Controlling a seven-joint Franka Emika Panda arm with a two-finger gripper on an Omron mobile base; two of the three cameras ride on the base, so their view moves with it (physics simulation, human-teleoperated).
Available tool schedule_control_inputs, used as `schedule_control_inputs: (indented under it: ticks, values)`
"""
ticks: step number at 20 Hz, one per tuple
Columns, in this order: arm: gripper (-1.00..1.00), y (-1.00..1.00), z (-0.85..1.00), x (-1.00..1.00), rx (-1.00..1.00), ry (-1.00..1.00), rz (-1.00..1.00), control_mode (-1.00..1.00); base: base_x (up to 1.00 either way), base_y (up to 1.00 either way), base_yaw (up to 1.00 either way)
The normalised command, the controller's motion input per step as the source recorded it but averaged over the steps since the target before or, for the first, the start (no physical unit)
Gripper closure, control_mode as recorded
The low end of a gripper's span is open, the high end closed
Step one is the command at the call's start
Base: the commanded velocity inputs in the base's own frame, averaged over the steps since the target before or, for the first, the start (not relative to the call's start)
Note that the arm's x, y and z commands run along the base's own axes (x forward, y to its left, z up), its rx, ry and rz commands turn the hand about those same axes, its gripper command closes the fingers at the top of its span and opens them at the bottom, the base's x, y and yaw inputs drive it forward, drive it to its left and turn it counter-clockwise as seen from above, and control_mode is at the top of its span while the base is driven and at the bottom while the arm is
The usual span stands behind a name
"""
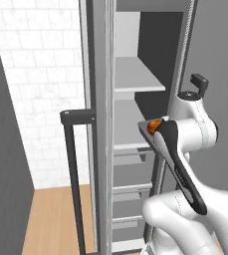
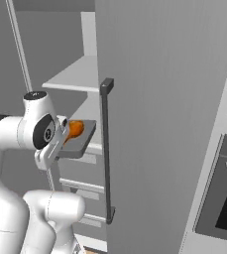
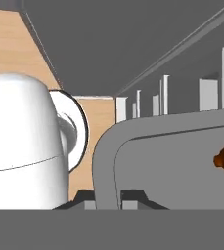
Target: Take the meat container that has the chicken drumstick and place it on the second highest rack of the freezer. Then take the vegetable container that has the eggplant and avocado and place it on the highest rack of the freezer.
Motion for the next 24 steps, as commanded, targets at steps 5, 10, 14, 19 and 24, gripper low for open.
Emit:
schedule_control_inputs:
  ticks: [5, 10, 14, 19, 24]
  values:
    - [1.0, 0.42, -0.24, 0.75, 0.05, 0.0, 0.0, -1.0, 0.0, 0.0, 0.0]
    - [1.0, -0.05, -0.24, 0.84, 0.09, 0.0, 0.06, -1.0, 0.0, 0.0, 0.0]
    - [1.0, -0.02, -0.44, 0.83, 0.03, -0.06, 0.08, -1.0, 0.0, 0.0, 0.0]
    - [1.0, 0.0, -0.39, 0.75, 0.0, -0.19, 0.05, -1.0, 0.0, 0.0, 0.0]
    - [1.0, 0.0, -0.42, 0.71, 0.0, -0.14, 0.01, -1.0, 0.0, 0.0, 0.0]
